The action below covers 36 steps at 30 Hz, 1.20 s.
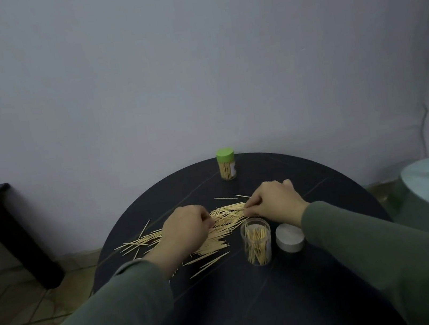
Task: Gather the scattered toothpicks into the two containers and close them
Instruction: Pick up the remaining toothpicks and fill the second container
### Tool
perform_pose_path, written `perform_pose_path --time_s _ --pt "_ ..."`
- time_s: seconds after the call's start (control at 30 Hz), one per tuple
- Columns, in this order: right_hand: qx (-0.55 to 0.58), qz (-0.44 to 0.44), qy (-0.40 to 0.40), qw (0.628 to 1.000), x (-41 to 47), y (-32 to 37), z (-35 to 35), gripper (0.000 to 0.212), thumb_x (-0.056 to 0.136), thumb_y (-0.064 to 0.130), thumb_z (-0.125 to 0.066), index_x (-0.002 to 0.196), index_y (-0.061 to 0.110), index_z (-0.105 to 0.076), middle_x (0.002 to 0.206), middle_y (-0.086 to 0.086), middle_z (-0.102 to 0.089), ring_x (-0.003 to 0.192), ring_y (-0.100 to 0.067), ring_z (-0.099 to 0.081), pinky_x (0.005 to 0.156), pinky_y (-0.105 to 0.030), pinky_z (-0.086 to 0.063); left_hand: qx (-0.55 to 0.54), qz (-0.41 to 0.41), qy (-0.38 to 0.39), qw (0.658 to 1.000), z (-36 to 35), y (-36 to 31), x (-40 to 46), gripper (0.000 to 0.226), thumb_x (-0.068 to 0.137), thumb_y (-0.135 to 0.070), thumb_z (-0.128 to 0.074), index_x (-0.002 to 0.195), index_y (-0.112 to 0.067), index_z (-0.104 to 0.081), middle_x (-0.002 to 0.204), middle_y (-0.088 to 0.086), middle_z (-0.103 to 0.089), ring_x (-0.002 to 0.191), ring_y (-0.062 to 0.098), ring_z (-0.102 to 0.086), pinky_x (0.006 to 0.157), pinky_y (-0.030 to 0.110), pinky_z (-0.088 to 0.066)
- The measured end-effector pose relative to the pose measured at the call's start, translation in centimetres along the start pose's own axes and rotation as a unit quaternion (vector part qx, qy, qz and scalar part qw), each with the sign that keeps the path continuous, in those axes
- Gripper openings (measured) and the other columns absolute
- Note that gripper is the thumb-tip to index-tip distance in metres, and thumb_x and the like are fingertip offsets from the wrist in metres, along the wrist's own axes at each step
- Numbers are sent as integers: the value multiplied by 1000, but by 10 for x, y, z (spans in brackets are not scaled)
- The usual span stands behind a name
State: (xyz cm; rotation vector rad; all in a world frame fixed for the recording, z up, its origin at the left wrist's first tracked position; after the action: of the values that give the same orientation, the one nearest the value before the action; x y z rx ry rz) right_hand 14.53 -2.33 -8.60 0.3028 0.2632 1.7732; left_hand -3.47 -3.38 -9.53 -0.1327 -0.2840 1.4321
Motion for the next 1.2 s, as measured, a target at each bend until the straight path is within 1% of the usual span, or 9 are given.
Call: perform_pose_path --time_s 0.13,0.2,0.33,0.43,0.53,0.63,0.87,1.03,1.2 --pt "163 -15 -15 986 1 -4 7 15 83 49 -68 95 41 -73 104 16 -70 113 -10 -54 108 -46 -27 -181 11 -38 983 12 -6 -2 7 94 -34 -60 91 -30 -64 90 -13 -65 85 7 -60 78 29 -52" --pt "266 0 -29 964 -2 -2 12 6 78 47 -73 84 46 -73 95 17 -72 109 -10 -59 107 -49 -36 -272 15 -57 961 18 -10 -5 6 93 -31 -62 88 -29 -65 86 -11 -66 82 8 -61 71 25 -48" --pt "445 19 -32 895 -21 6 24 14 85 19 -71 98 23 -73 90 9 -73 86 0 -65 76 -14 -49 -379 21 -80 922 24 -16 -13 9 95 -26 -60 88 -25 -66 78 -9 -63 73 5 -56 62 19 -41" --pt "500 23 -45 865 -34 8 27 15 87 14 -68 101 18 -72 93 9 -71 80 8 -65 65 -4 -46 -466 19 -80 881 23 -21 -17 10 95 -25 -59 91 -23 -68 81 -3 -66 77 8 -59 68 19 -46" --pt "535 20 -50 843 -43 6 25 12 88 11 -66 96 20 -71 89 11 -71 78 11 -64 66 -3 -46 -522 2 -77 849 24 -33 -20 10 95 -23 -59 93 -23 -69 85 -2 -68 78 3 -61 71 19 -48" --pt "557 21 -52 829 -50 3 25 12 87 13 -66 94 21 -71 90 9 -73 83 8 -66 71 -6 -48 -563 -9 -76 823 24 -43 -23 10 95 -21 -59 92 -24 -68 78 -8 -66 66 -5 -57 59 11 -42" --pt "574 10 -42 818 -57 -10 14 12 85 12 -66 93 19 -72 87 7 -75 85 0 -68 76 -13 -52 -598 -6 -35 801 3 -59 -26 10 94 -17 -59 96 -17 -68 79 -6 -65 58 -9 -54 52 5 -39" --pt "569 17 -18 822 -58 -8 6 14 85 8 -68 97 15 -72 92 2 -76 91 -6 -70 79 -16 -53 -589 -15 -12 808 -9 -59 -26 12 93 -17 -60 100 -14 -70 93 0 -73 86 4 -66 72 14 -50" --pt "556 20 -10 831 -56 -7 -3 19 82 3 -71 101 3 -71 95 -7 -74 86 -8 -71 76 -17 -53 -578 -30 -3 815 -13 -57 -26 11 93 -14 -60 98 -13 -69 94 3 -72 89 8 -66 76 16 -51"
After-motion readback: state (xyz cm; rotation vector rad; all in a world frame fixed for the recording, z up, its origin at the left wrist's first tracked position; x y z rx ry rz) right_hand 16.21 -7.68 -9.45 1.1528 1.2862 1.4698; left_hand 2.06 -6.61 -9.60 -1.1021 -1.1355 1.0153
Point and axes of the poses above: each hand's wrist, its own x-axis towards the middle knuckle, its own z-axis out of the back of the hand, y = z × x, the point moved 7 cm from there along x, towards the middle knuckle
